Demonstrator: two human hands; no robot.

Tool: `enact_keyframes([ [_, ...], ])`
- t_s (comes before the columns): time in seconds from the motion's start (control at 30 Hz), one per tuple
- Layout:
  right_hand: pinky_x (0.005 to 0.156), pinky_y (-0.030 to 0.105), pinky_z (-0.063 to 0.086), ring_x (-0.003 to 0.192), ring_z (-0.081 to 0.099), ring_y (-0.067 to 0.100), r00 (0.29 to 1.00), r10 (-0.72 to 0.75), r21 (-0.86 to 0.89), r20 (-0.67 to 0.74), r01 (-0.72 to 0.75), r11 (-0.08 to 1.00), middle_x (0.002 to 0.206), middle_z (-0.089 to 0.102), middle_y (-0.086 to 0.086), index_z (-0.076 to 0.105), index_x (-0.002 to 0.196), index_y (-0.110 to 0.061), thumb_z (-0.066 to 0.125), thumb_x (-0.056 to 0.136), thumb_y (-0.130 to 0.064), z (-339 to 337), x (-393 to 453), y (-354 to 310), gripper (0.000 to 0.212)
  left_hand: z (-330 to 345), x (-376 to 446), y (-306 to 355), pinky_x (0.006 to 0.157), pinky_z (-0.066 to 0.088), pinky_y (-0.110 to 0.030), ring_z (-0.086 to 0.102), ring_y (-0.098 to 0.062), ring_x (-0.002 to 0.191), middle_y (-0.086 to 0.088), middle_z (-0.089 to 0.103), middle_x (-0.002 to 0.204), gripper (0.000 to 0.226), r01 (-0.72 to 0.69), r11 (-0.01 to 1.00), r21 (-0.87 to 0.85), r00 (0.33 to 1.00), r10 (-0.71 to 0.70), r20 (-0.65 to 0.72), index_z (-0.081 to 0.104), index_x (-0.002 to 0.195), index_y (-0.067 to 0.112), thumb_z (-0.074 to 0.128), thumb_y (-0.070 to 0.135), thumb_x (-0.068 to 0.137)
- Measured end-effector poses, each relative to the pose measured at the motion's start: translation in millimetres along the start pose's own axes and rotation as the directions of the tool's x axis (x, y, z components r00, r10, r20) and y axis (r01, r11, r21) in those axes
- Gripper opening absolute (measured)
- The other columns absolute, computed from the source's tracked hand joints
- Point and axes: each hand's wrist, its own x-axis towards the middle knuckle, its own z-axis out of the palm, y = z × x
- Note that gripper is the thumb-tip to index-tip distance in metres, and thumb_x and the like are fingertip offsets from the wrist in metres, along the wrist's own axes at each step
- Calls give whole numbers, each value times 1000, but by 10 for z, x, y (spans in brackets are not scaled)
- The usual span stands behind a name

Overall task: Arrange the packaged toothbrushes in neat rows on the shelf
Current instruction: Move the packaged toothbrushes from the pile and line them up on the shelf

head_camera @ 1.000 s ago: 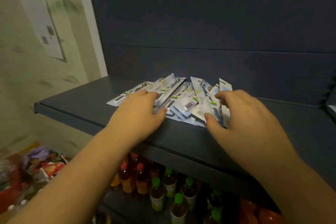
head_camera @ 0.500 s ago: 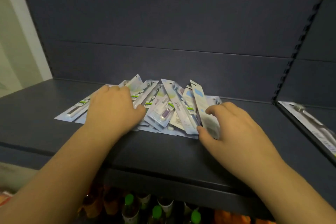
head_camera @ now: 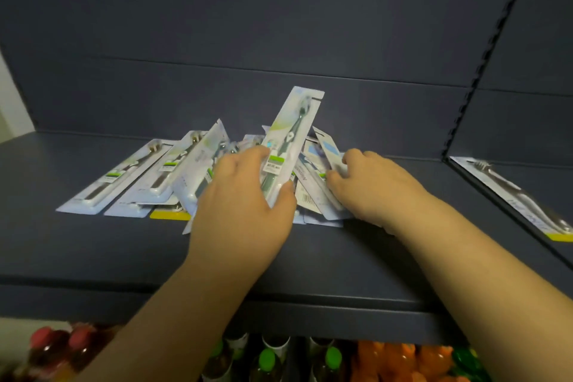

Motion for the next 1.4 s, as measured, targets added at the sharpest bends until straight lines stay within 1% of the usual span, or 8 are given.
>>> enact_keyframes([
  [0.17, 54, 31, 35, 75, 54, 27, 999, 32, -61, 8, -32, 998, 88, 58, 9, 49, 100, -11, 46, 96, -21, -35, 113, -72, 11, -12, -57, -76, 79, 32, -16, 47, -2, 98, 10, 44, 122, 51, -121, 989, -81, 993, 120, -15, 48, 133, 32, 63, 44, 86],
  [0.33, 48, 32, 31, 61, 44, 20, 995, 91, -123, -34, -95, 988, 80, 52, 8, 39, 103, -11, 52, 94, -16, -107, 91, 49, 16, -16, -84, -62, 79, 33, -15, 37, 4, 92, 12, 39, 124, 55, -123, 987, -104, 991, 127, 32, 45, 136, 35, 62, 47, 85],
  [0.5, 64, 34, 46, 71, 58, 27, 989, 142, -21, -31, -143, 990, 90, 65, 10, 57, 103, -13, 38, 100, -49, -61, 32, 146, 41, -19, -97, -67, 68, 30, 4, 33, 10, 90, 16, 36, 118, 62, -159, 975, -158, 980, 175, 95, 43, 140, 37, 65, 47, 83],
  [0.6, 46, 24, 47, 54, 64, 25, 984, 165, 9, -63, -165, 986, 71, 69, 8, 61, 95, -12, 38, 98, -52, 20, -17, 156, 47, -6, -95, -75, 72, 29, 6, 37, 9, 86, 14, 37, 113, 64, -168, 966, -195, 975, 192, 114, 44, 140, 39, 67, 49, 81],
  [0.9, 77, 34, 51, 91, 61, 15, 963, 204, 474, -178, -98, 875, 112, 60, -6, 47, 135, -26, 59, 88, -33, -57, -317, 490, 49, -9, -131, 64, 72, 23, 11, 31, 36, 92, 19, 38, 118, 56, -84, 928, -364, 987, 128, 99, 36, 141, 48, 56, 44, 89],
  [1.13, 61, 14, 45, 75, 59, -11, 957, 165, 676, -239, 42, 736, 99, 61, -22, 49, 127, -35, 58, 95, -36, -13, -813, 921, 33, 139, -267, 428, 89, 53, -41, 59, -20, 111, 34, 43, 130, 53, 42, 869, -493, 976, 69, 205, 37, 136, 56, 58, 45, 89],
  [1.33, 72, 20, 38, 82, 53, -7, 952, 185, 678, -245, 32, 734, 105, 58, -22, 50, 125, -37, 54, 94, -49, -76, -1300, 1445, 34, 447, -584, 996, 57, 52, -14, 66, -19, 86, 21, 46, 136, 52, 111, 840, -530, 964, 39, 264, 33, 136, 59, 56, 41, 92],
  [1.4, 69, 24, 38, 78, 52, -3, 947, 208, 649, -243, 0, 761, 94, 58, -18, 51, 121, -37, 53, 93, -52, -107, -1473, 1654, 31, 519, -705, 1227, 76, 57, -28, 65, -21, 98, 24, 46, 134, 51, 102, 826, -555, 962, 61, 268, 35, 134, 59, 57, 41, 92],
])
